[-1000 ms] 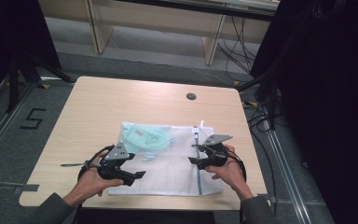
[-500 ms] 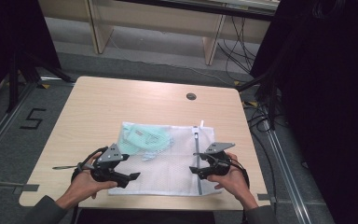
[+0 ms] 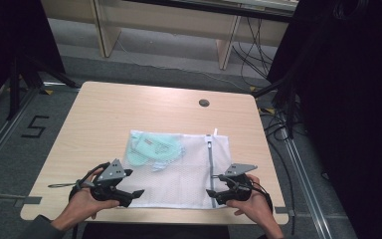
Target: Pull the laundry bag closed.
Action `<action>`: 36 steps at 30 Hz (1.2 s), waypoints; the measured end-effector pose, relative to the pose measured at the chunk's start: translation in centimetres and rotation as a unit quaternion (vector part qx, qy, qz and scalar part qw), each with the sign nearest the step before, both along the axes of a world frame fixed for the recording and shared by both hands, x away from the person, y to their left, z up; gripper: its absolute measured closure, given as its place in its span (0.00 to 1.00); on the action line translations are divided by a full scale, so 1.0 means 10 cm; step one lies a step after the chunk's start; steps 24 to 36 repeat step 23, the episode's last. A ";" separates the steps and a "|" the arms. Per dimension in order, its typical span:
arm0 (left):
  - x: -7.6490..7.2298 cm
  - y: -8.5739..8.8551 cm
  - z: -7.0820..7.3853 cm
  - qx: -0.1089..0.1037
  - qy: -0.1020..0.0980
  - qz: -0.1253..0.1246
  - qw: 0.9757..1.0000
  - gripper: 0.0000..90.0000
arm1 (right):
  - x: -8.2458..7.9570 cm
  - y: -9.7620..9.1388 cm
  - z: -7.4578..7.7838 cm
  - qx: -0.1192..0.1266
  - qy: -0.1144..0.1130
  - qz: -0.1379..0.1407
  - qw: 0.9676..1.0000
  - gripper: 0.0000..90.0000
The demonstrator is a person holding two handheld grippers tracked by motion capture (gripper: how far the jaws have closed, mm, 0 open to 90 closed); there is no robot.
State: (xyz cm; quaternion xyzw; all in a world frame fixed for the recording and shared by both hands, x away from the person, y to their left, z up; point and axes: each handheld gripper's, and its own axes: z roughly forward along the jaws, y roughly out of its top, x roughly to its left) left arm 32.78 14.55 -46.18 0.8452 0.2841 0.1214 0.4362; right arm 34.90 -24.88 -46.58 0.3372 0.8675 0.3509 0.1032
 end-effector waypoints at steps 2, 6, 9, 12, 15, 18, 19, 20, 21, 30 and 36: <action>-0.03 -0.01 -0.01 -0.007 0.006 0.010 1.000 0.24 | -0.02 -0.01 -0.01 -0.004 -0.002 0.000 1.000 0.32; -0.03 -0.02 -0.03 0.014 0.001 -0.006 1.000 0.24 | -0.06 -0.01 -0.03 -0.002 -0.002 -0.001 1.000 0.31; -0.03 -0.02 -0.04 0.014 0.003 -0.007 1.000 0.24 | -0.07 -0.02 -0.02 -0.011 0.004 0.000 1.000 0.31; -0.02 -0.02 -0.04 0.010 0.004 -0.003 1.000 0.24 | -0.07 -0.03 -0.02 -0.024 0.004 0.005 1.000 0.31; -0.02 -0.02 -0.04 0.013 0.004 0.000 1.000 0.24 | -0.08 -0.02 -0.04 -0.021 0.004 -0.004 1.000 0.31; -0.02 -0.02 -0.04 0.012 0.005 -0.003 1.000 0.24 | -0.07 -0.01 -0.05 -0.021 -0.004 -0.001 1.000 0.31; -0.02 -0.02 -0.04 0.012 0.004 -0.003 1.000 0.25 | -0.07 -0.01 -0.05 -0.021 -0.003 -0.002 1.000 0.31; -0.03 -0.02 -0.05 0.008 0.010 0.002 1.000 0.25 | -0.08 -0.01 -0.05 -0.019 0.003 -0.004 1.000 0.31; -0.02 -0.02 -0.05 0.009 0.009 0.002 1.000 0.25 | -0.07 -0.02 -0.05 -0.022 0.001 -0.003 1.000 0.31; -0.02 -0.02 -0.05 0.009 0.009 0.001 1.000 0.25 | -0.07 -0.03 -0.03 -0.029 0.008 0.001 1.000 0.31; -0.02 -0.02 -0.05 0.009 0.009 0.001 1.000 0.25 | -0.07 -0.03 -0.03 -0.029 0.008 0.001 1.000 0.31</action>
